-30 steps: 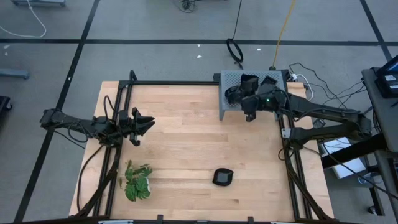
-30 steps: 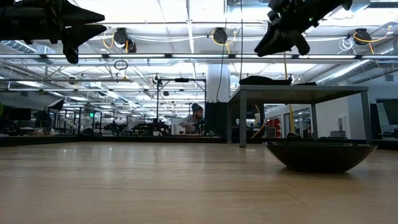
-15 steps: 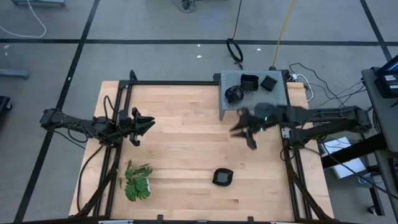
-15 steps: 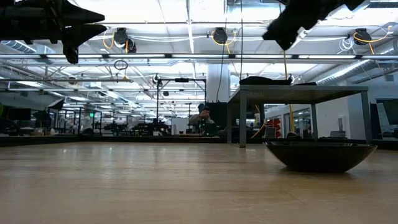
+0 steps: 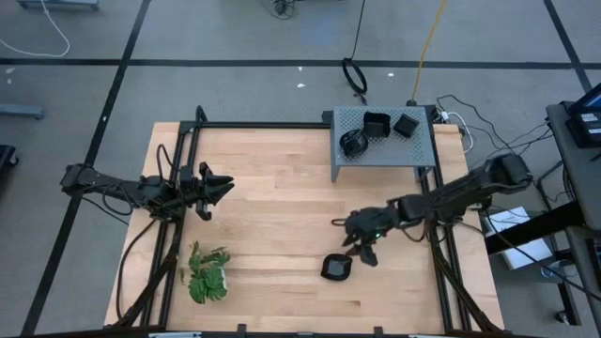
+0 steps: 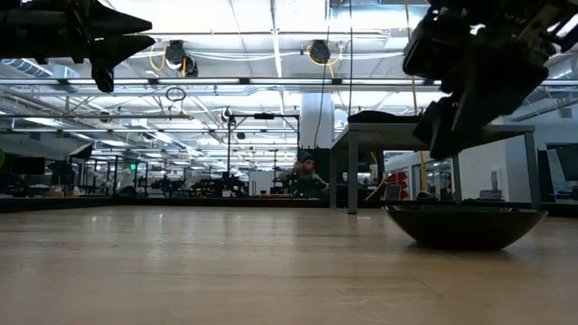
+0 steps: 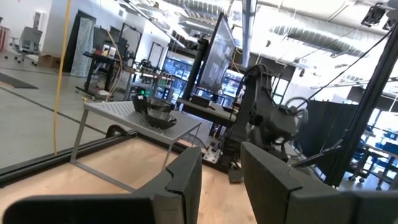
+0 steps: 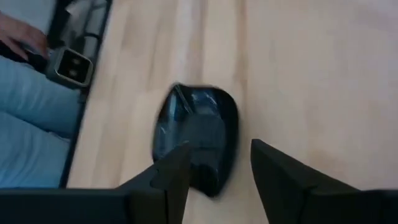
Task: Pick & Place Mini shaped plates
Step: Stack the leaf-shaped plate on the leaf-shaped plates on the shelf
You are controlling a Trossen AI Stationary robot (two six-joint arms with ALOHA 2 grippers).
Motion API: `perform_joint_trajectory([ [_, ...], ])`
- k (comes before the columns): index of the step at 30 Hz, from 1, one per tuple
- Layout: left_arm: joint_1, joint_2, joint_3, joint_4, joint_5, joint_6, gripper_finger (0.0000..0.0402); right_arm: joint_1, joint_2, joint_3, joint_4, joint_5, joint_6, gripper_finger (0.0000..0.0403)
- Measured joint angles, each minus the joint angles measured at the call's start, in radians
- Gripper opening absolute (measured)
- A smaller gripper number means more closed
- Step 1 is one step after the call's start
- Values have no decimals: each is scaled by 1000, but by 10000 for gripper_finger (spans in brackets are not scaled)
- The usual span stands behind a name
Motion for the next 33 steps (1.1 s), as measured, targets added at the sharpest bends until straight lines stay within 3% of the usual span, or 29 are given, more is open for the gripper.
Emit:
perform_joint_trajectory([
  [5, 0, 0, 0, 0, 0, 0, 115, 15, 141, -8, 211, 6, 15, 161],
  [12, 0, 0, 0, 0, 0, 0, 115, 15, 324, -9, 350, 7, 76, 156],
  [19, 0, 0, 0, 0, 0, 0, 115, 15, 406, -8, 472, 2, 140, 147],
  [24, 0, 0, 0, 0, 0, 0, 115, 16, 415, -7, 469, 6, 71, 109],
  [30, 0, 0, 0, 0, 0, 0, 115, 8, 417, -7, 465, 10, 82, 16],
  [33, 0, 0, 0, 0, 0, 0, 115, -1, 417, -7, 481, 4, 141, 9],
])
